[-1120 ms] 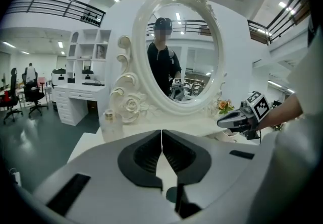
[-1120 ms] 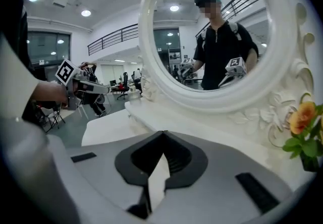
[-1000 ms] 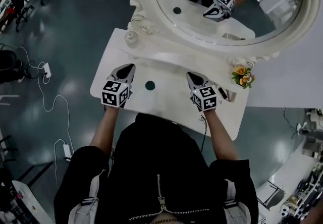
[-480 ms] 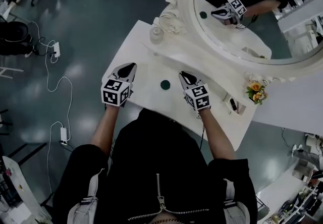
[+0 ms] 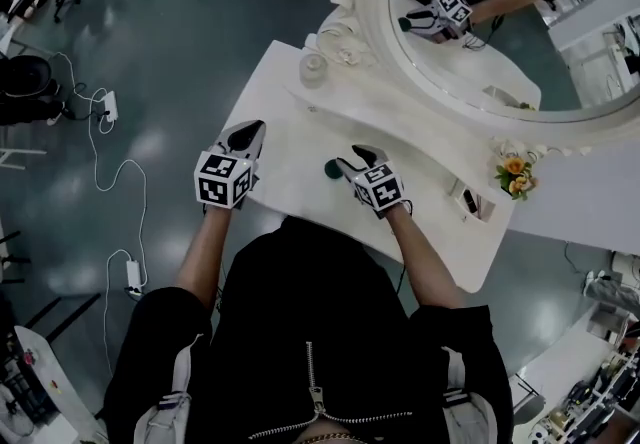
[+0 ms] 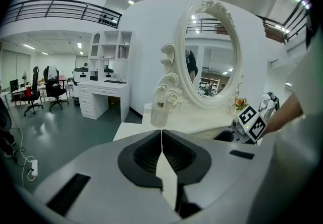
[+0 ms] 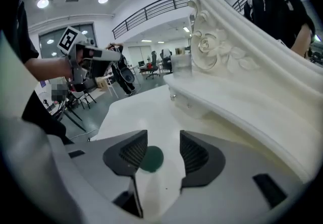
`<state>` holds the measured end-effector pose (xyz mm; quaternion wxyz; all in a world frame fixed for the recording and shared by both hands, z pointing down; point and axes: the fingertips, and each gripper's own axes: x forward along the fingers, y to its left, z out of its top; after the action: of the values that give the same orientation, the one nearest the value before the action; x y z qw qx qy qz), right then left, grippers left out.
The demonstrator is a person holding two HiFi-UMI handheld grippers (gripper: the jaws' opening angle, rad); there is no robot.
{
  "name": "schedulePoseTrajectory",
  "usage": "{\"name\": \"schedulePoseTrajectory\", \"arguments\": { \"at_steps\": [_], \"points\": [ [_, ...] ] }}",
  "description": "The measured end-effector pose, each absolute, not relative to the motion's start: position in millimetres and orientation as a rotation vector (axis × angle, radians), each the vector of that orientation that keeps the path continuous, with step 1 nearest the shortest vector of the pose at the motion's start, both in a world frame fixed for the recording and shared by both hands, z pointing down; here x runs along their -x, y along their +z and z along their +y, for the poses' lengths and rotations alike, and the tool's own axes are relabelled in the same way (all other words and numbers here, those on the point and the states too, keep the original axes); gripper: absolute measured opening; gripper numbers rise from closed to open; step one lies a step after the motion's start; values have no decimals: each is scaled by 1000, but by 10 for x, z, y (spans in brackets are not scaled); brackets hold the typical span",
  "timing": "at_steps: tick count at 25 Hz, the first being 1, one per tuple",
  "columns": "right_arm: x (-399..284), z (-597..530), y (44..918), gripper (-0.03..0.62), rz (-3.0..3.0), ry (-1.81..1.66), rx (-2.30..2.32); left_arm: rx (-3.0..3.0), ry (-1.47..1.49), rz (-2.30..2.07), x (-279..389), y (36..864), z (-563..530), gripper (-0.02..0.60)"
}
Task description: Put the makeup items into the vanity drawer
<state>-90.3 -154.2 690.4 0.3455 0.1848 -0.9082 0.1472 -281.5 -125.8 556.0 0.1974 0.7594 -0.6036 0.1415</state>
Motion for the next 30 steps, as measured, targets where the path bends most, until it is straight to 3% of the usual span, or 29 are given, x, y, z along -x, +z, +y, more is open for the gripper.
{"name": "schedulePoseTrajectory", "arguments": {
  "at_steps": [13, 16, 19, 30],
  "points": [
    [977, -1214, 7527, 207, -2121, 408, -357, -2150, 421, -1655, 2921, 5639, -1365, 23],
    [978, -1189, 7499, 158, -2117, 402, -362, -2168, 419, -1643, 2893, 5614, -1419, 23],
    [973, -1215, 7394, 31, -2164, 463, -377, -2193, 423, -1626, 2822, 5589, -1490, 23],
    [742, -1541, 6741, 25, -2360, 436, -527, -2267, 414, -1579, 2507, 5510, -1705, 23]
  ]
}}
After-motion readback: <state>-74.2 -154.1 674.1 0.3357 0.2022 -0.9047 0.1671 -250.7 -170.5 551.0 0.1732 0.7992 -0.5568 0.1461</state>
